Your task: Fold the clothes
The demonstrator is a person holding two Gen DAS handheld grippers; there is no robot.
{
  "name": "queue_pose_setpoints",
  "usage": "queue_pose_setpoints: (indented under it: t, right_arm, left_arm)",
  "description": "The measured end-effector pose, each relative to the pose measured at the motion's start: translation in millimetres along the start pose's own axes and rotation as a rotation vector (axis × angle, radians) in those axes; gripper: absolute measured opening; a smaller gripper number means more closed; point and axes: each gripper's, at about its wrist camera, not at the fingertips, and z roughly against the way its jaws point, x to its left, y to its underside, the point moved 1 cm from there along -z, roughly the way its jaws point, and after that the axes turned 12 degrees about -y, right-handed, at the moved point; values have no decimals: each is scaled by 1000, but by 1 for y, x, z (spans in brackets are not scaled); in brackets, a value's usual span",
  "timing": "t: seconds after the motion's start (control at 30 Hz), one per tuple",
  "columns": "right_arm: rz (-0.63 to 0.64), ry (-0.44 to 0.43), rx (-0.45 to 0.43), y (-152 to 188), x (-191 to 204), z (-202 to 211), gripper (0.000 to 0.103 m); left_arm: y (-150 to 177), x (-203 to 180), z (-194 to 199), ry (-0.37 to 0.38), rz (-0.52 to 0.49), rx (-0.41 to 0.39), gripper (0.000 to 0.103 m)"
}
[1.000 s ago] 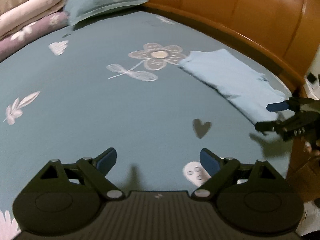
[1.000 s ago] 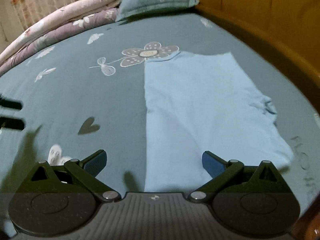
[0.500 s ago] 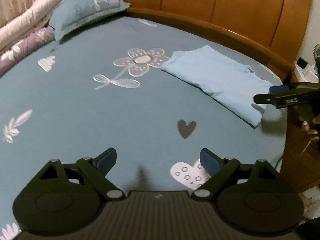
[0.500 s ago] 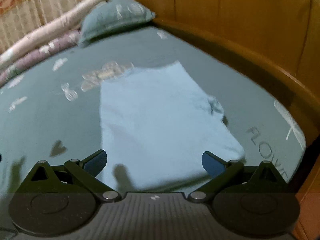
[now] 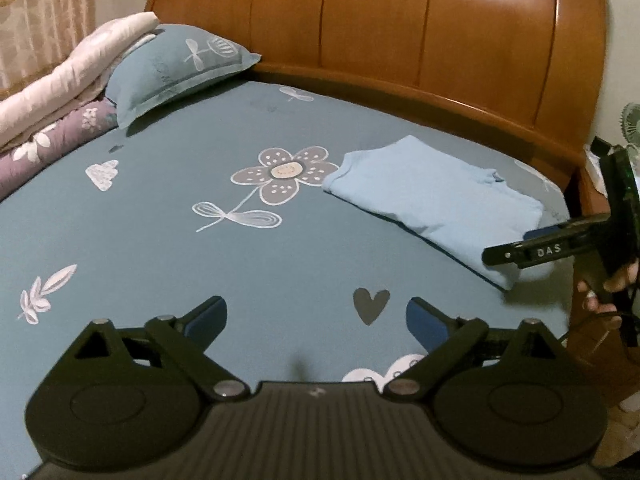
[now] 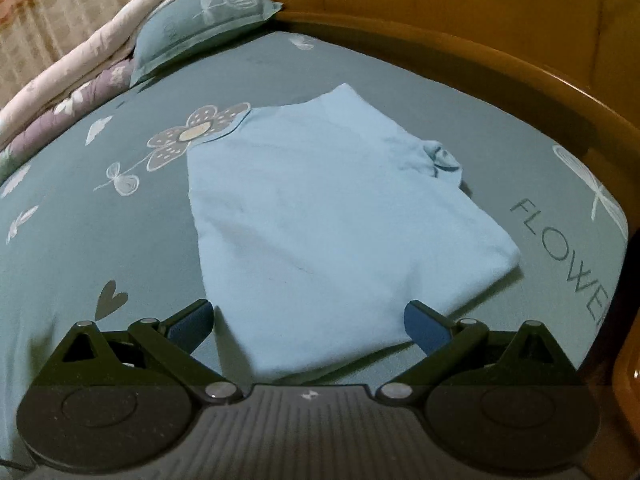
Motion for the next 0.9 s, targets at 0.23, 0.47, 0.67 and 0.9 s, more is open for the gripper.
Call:
queue_pose_setpoints:
  t: [0.23, 0.47, 0.67, 0.9]
  right_arm:
    - [19, 24, 51, 7, 4, 2, 103]
    - [-66, 5, 66, 10, 8, 20, 103]
    - [-58, 17, 69, 13, 27, 39, 103]
    - [-71, 33, 37, 24, 54, 62, 103]
  left_arm:
    - [-6, -13, 7, -89, -31, -66, 98]
    - [-17, -26, 15, -15, -86, -97, 98]
    - [-16, -40, 20, 4, -124, -102, 98]
    - [-13, -34, 28, 81, -85, -94, 102]
